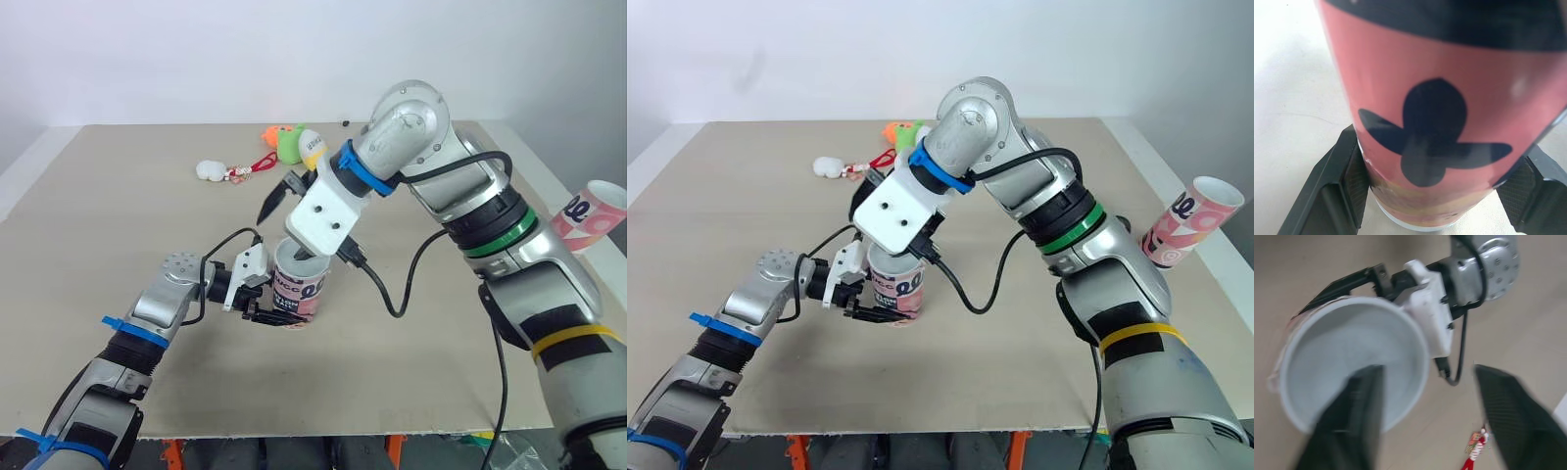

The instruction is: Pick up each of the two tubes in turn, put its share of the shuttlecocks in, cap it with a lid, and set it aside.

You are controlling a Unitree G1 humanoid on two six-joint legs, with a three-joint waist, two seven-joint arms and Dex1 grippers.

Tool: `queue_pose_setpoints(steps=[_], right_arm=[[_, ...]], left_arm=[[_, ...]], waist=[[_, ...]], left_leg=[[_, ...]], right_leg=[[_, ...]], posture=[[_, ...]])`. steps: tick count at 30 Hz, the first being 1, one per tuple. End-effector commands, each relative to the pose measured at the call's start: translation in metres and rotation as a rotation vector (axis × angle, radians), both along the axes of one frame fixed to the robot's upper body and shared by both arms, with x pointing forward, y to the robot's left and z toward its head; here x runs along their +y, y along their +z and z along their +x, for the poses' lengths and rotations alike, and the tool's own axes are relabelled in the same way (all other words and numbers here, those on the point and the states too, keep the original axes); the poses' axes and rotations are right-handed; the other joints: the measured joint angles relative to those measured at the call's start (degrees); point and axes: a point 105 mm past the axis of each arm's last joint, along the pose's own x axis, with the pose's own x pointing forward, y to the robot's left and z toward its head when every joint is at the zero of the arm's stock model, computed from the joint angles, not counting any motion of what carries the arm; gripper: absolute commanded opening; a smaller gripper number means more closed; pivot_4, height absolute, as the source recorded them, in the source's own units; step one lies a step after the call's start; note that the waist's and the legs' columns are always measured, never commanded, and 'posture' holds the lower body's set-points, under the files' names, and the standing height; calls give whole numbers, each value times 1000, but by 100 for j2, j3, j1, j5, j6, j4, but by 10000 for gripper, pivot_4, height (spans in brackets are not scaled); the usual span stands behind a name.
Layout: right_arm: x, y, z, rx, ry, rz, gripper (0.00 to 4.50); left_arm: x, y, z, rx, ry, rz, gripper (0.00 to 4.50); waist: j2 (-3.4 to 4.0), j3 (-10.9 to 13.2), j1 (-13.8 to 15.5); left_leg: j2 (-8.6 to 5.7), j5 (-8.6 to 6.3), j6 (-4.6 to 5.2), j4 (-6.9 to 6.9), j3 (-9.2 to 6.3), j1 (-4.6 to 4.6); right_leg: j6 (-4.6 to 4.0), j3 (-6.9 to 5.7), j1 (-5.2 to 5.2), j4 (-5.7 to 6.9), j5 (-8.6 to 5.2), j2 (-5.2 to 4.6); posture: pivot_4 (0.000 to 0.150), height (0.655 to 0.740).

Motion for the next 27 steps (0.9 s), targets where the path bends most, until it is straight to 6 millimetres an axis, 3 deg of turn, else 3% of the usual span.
queue_pose_setpoints(steps=[1, 5, 7, 11, 14, 23, 27], right_arm=[[-1, -11, 3, 57, -25, -47, 44887], [-1, 25, -6, 223, -55, 115, 44887], [-10, 45, -14, 347, -64, 196, 44887], [-31, 52, -16, 458, -123, 235, 44887], [-45, 44, -7, 468, -192, 225, 38074], [-52, 21, -7, 508, -221, 142, 1125], [-41, 12, -5, 486, -203, 96, 403]], left_arm=[[10, -20, -3, 77, 35, 68, 32223], [9, -20, -4, 79, 36, 62, 32223], [9, -20, -4, 78, 39, 60, 32223], [9, -20, -4, 79, 41, 58, 32223], [10, -21, -4, 82, 39, 61, 32223], [8, -20, -3, 79, 37, 58, 32223], [7, -21, -4, 77, 48, 55, 32223]], waist=[[0, 0, 0], [0, 1, 0], [1, 3, 0], [0, 7, 5], [0, 7, -1], [2, 8, -1], [2, 8, -2]], left_leg=[[0, 0, 0, 0, 0, 0], [0, 0, 0, 0, 0, 1], [3, 0, 0, -1, -7, -3], [1, 0, 0, -2, -16, -17], [-3, -4, 2, -7, -20, -16], [1, -4, 2, -9, -7, -14], [1, -4, 2, -9, -8, -15]], right_leg=[[0, 0, 0, 0, 0, 0], [-2, -1, 1, 0, -1, 0], [-8, -2, -4, 2, 2, 0], [-36, -10, -13, 2, 13, -8], [-33, -9, -13, -2, 4, -14], [-5, -10, -14, 0, -13, -1], [-4, -9, -15, -1, -13, -5]], posture=[[1500, 7323], [1500, 7323], [1500, 7323], [1500, 7323], [1500, 7323], [1500, 7323], [1500, 7323]])
